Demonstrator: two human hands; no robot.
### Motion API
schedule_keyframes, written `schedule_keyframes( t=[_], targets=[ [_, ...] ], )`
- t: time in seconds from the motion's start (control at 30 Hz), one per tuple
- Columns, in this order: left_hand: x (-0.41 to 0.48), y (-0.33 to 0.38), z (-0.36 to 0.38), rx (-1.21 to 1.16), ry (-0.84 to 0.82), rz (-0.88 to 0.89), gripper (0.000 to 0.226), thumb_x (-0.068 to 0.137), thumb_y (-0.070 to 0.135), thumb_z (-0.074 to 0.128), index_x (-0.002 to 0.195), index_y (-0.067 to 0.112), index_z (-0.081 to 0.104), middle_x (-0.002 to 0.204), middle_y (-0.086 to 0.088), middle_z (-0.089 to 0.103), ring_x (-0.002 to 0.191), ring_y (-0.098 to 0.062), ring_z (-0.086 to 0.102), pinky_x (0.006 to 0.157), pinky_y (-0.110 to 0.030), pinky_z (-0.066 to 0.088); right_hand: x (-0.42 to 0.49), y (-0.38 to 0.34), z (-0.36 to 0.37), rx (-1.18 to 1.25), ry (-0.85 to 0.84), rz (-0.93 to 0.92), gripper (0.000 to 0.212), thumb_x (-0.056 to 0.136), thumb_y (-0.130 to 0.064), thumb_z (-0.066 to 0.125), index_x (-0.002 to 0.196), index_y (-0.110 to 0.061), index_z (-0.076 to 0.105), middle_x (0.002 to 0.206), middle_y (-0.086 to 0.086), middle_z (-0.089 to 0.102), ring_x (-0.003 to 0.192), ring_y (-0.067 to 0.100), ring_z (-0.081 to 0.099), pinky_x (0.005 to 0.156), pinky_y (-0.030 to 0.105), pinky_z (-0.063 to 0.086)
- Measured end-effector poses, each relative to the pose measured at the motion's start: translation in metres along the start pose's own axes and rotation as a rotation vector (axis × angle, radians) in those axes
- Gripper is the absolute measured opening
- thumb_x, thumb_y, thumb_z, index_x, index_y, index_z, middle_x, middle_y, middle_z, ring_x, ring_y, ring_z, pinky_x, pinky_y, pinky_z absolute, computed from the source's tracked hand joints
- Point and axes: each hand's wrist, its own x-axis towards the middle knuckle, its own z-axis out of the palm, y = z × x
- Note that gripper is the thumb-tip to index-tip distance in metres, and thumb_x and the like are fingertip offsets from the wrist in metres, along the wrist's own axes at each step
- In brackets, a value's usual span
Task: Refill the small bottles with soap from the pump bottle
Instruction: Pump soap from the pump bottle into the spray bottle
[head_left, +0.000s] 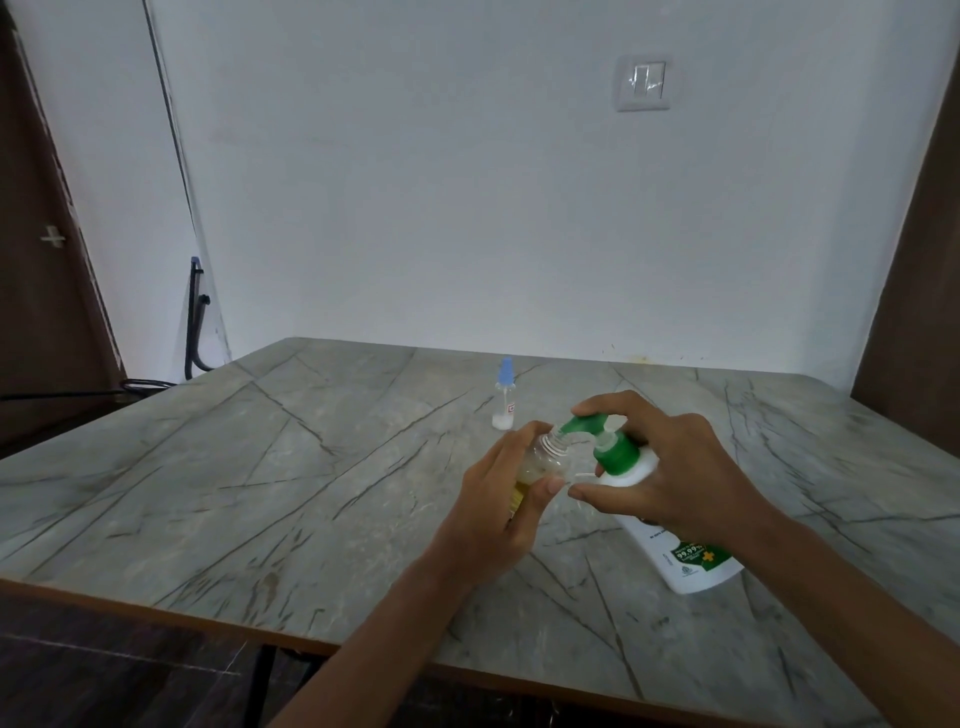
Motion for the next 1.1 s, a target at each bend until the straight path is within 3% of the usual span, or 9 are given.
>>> schedule_keyframes(
  t=[0.27,0.6,0.97,1.1],
  targets=[
    [-0.0026,-0.0002,-0.001,0.021,-0.058,0.016,0.037,0.095,0.023,0.054,0.129,0.007,0.047,0.11,-0.004,0.059,0.084,-0.011,0.059,0.071,-0.017,0.05,0.0012,-0.0045,-0.001,0.071,0.044,-0.007,0.052,0.059,-0.058,0.078,0.105,-0.042,0.058,0.084,-0.011,0.074,0.073,0.004,0.07,0.06,0.017,0.056],
    [0.0006,0.001,-0.0008,0.012,0.008,0.003,0.04,0.095,0.023,0.054,0.129,0.004,0.046,0.114,0.0,0.057,0.094,-0.008,0.06,0.079,-0.013,0.048,-0.0004,0.0003,0.0008,-0.045,-0.018,0.005,0.077,0.065,-0.057,0.082,0.131,-0.052,0.042,0.089,-0.01,0.071,0.07,0.009,0.067,0.066,0.027,0.057],
    [0.0001,0.0005,-0.0006,0.005,0.009,0.006,0.041,0.095,0.024,0.053,0.13,0.004,0.046,0.113,-0.005,0.059,0.094,-0.006,0.06,0.079,-0.013,0.048,-0.0009,-0.0006,0.0003,0.001,-0.004,-0.004,0.068,0.065,-0.056,0.082,0.123,-0.047,0.048,0.088,-0.009,0.073,0.071,0.008,0.069,0.06,0.028,0.057],
    [0.0006,0.0018,-0.0004,0.011,0.021,0.03,0.04,0.094,0.023,0.055,0.13,0.007,0.045,0.115,0.003,0.055,0.096,-0.005,0.059,0.082,-0.009,0.046,-0.0003,-0.0007,-0.0006,0.016,0.009,0.004,0.067,0.062,-0.055,0.083,0.12,-0.051,0.049,0.081,-0.006,0.073,0.064,0.01,0.068,0.054,0.028,0.057]
  ],
)
